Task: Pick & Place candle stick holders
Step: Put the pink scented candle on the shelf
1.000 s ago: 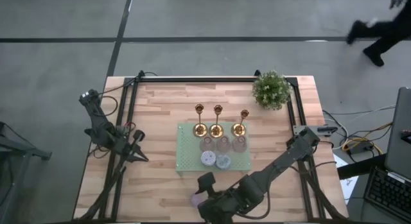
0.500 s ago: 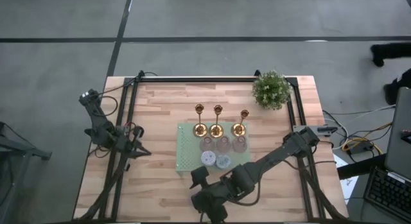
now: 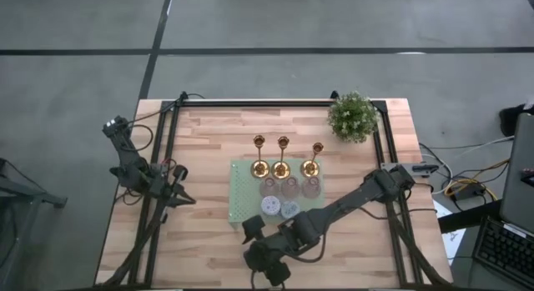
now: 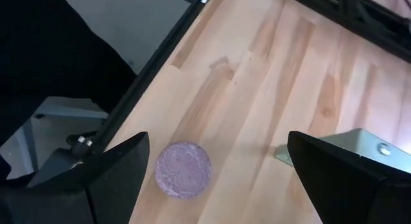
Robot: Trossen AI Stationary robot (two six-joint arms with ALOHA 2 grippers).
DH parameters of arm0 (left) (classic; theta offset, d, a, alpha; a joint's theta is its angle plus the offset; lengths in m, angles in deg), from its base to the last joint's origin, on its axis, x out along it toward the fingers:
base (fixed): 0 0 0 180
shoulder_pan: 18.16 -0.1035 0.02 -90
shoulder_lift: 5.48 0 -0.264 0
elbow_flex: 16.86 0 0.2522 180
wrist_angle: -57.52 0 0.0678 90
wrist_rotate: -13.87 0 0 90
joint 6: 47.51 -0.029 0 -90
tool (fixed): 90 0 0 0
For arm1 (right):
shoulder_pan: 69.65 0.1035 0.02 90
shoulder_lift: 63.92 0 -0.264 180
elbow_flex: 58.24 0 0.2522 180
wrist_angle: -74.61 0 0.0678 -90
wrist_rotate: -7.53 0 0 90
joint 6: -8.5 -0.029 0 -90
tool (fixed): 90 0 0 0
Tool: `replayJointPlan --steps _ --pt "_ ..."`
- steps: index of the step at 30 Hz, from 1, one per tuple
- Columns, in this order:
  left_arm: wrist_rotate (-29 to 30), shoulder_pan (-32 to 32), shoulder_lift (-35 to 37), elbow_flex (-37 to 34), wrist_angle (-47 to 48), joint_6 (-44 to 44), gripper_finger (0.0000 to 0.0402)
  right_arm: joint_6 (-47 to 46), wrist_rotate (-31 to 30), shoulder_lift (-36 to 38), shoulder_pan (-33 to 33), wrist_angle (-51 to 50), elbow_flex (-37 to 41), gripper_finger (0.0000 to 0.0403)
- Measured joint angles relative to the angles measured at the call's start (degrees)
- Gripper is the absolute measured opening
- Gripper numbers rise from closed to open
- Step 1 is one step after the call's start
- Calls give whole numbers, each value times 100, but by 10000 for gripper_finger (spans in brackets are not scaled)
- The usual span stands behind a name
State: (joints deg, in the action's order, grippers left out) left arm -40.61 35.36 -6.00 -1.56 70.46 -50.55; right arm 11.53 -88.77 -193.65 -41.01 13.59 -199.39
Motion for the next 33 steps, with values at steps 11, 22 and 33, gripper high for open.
replayJointPlan --steps 11,22,33 --pt "14 0 -63 -94 -221 45 19 -9 234 0 -8 260 518 363" --pt "14 0 -64 -98 -223 61 19 -116 292 2 -14 728 1126 363" --pt "14 0 -65 -101 -223 69 19 -153 275 7 -14 1436 1780 363"
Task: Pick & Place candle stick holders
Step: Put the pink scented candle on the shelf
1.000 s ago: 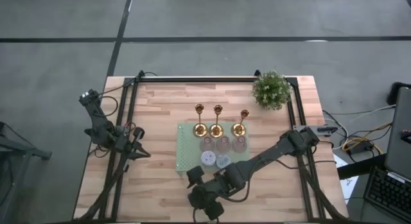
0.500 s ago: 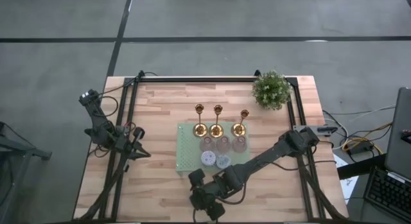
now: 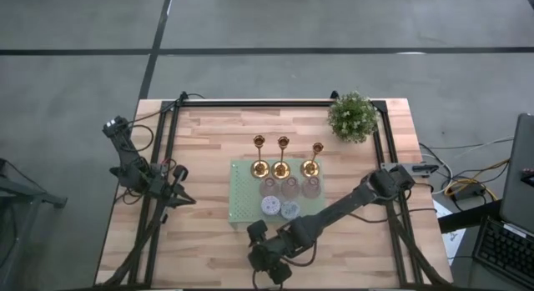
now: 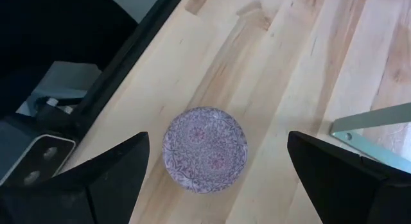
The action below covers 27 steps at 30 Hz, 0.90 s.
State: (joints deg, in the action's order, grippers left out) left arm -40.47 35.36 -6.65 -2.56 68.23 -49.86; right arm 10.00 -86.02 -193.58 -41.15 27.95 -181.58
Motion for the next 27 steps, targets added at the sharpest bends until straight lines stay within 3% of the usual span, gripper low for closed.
replayJointPlan --steps 18,27 --pt "-1 0 0 -4 1 0 19 -63 50 -4 61 937 874 363" --pt "-2 0 0 -4 1 0 19 -136 55 0 76 1302 933 363"
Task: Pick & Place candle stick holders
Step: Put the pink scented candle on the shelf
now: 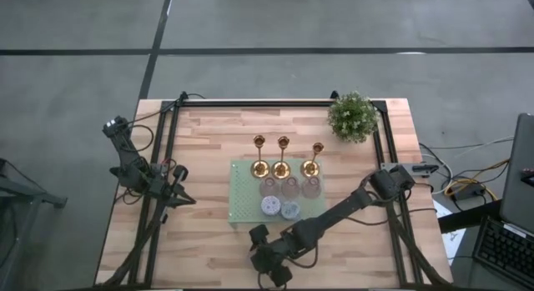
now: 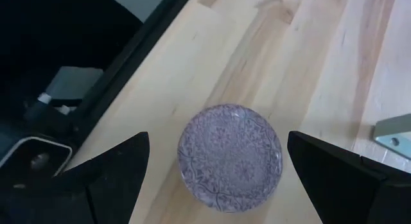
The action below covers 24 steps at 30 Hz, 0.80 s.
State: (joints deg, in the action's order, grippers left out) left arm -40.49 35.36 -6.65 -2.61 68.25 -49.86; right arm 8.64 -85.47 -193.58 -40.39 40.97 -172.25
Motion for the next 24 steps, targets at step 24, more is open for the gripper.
replayJointPlan --steps 24 --pt "0 0 0 2 1 0 19 1177 -1 -7 268 -311 -293 363"
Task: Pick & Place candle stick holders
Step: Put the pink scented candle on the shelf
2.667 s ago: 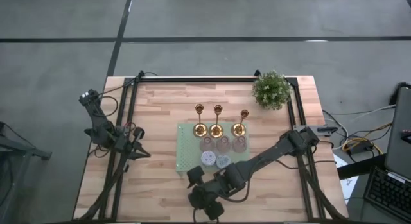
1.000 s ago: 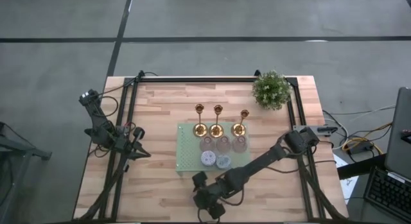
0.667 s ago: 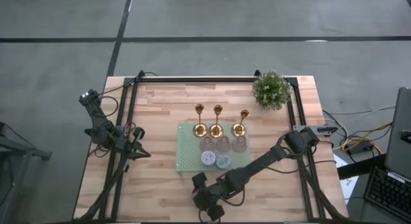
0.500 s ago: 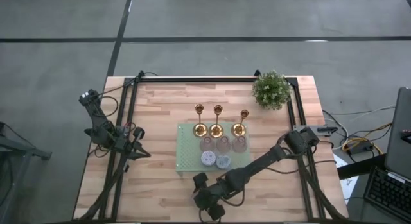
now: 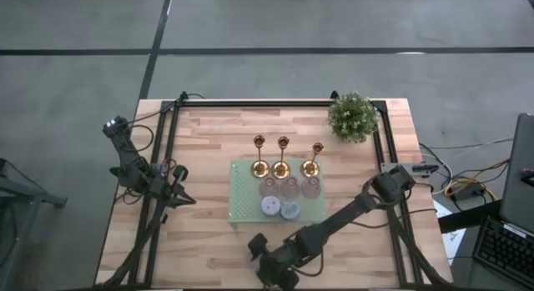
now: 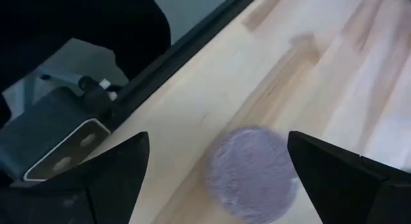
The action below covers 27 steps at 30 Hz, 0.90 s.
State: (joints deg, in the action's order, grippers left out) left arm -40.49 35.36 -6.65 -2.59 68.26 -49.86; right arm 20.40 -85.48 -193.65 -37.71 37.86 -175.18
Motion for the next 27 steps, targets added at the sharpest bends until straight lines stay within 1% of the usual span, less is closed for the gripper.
replayJointPlan --steps 3,6,9,11,14,17,20,22,23,27 --pt "0 0 0 0 0 0 19 346 -17 0 6 -168 -188 363" --pt "0 0 2 0 0 0 19 497 -14 1 -37 -341 -381 363" --pt "0 0 2 0 0 0 19 610 -10 -2 -113 -303 -522 363" --pt "1 0 0 0 0 -1 19 723 -17 -157 -162 -313 -730 363" --pt "0 0 -9 0 0 -2 19 881 11 -617 -205 -683 -1216 363" --pt "0 0 -18 -2 -28 -1 19 991 -90 -1091 -195 -1528 -1888 363" --pt "0 0 -33 -2 -42 -2 19 903 -141 -1432 -194 -2278 -2663 363" --pt "0 0 -38 -2 -67 -2 19 884 -147 -1619 -196 -2596 -3091 363" --pt "3 0 -48 -4 -94 0 19 903 -149 -1712 -196 -2756 -3201 363" --pt "11 0 -62 -4 -117 -2 19 950 -151 -1767 -190 -2893 -3072 363"
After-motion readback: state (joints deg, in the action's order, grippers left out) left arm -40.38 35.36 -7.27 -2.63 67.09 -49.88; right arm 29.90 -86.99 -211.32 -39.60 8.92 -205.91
